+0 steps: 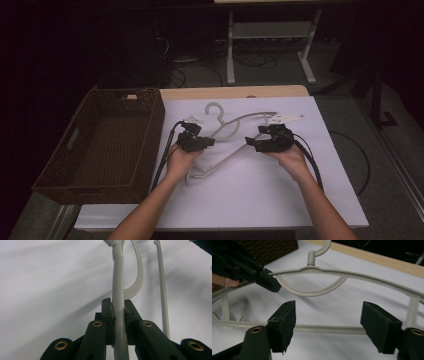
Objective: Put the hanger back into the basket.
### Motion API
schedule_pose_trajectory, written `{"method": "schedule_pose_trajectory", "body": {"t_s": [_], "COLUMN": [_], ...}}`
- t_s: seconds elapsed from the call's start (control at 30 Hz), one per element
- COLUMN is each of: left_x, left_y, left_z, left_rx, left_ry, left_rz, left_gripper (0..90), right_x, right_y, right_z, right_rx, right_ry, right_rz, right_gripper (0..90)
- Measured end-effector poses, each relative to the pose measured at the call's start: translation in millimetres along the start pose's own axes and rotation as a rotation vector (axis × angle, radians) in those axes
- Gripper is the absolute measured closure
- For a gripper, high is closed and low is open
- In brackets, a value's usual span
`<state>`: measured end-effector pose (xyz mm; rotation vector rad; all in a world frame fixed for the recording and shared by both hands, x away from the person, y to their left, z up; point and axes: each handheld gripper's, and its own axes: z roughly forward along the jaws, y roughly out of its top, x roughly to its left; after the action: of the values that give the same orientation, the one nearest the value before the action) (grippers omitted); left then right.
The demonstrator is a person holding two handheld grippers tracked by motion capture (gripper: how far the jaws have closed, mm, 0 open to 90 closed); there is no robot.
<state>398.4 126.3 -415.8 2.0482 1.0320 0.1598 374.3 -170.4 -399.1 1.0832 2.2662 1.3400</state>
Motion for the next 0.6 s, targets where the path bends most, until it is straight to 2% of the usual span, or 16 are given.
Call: {"method": "schedule_pose_trajectory", "body": {"t_s": [0.07, 0.1, 0.27, 0.47, 0.6], "left_x": [-0.6, -1.6, -3.4, -7.5, -9.3], "left_y": [1.9, 3.4, 6.9, 13.1, 16.9], "left_z": [-4.0, -7.3, -14.8, -27.1, -36.0], "left_rx": [0.0, -0.014, -0.026, -0.031, -0.035], "left_ry": [0.005, 0.003, 0.004, 0.007, 0.008], "left_rz": [0.005, -0.005, -0.01, 0.007, 0.011], "left_gripper": [82.6, 82.6, 82.6, 82.6, 82.6], "right_x": [-0.1, 0.5, 4.1, 11.9, 15.7], "right_y": [-1.0, -1.2, -4.3, -13.7, -17.9], "right_z": [-13.4, -17.2, -28.6, -42.6, -53.0], "right_rx": [-0.027, -0.033, -0.044, -0.047, -0.08], "right_ry": [-0.012, -0.015, -0.033, -0.02, -0.011], "right_rz": [0.011, 0.011, -0.002, -0.016, -0.012], "right_gripper": [22.9, 21.7, 16.7, 13.1, 12.7]}}
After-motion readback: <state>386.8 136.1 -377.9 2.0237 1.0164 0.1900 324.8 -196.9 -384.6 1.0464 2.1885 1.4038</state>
